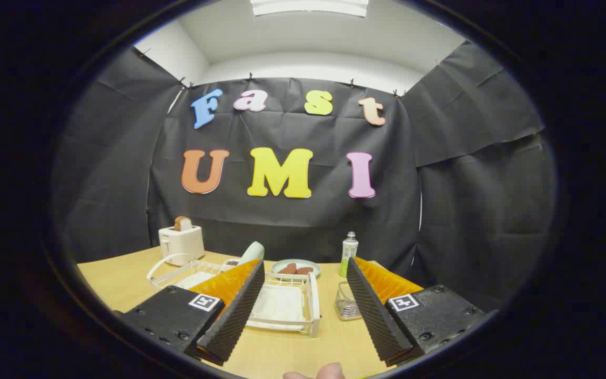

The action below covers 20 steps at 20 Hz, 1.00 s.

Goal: Take the plate from the dish rack, then take the spoon from the basket and place it into the plate.

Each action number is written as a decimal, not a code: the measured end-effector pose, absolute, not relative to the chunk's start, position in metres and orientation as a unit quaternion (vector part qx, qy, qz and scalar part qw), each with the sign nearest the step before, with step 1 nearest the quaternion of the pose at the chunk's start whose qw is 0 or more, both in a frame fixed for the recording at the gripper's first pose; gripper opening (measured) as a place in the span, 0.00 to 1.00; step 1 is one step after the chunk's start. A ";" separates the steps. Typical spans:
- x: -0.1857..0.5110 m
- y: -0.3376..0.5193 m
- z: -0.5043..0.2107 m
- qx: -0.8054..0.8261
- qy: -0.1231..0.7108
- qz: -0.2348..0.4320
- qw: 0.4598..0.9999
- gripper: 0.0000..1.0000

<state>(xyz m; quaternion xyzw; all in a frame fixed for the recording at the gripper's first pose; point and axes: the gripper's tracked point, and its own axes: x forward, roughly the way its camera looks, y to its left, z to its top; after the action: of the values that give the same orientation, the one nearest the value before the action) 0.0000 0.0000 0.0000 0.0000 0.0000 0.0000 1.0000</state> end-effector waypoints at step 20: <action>0.041 0.026 0.008 -0.001 0.008 0.041 0.999 1.00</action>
<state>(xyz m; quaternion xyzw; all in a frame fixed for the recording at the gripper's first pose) 0.0413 0.0262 0.0083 -0.0011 0.0082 0.0407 0.9991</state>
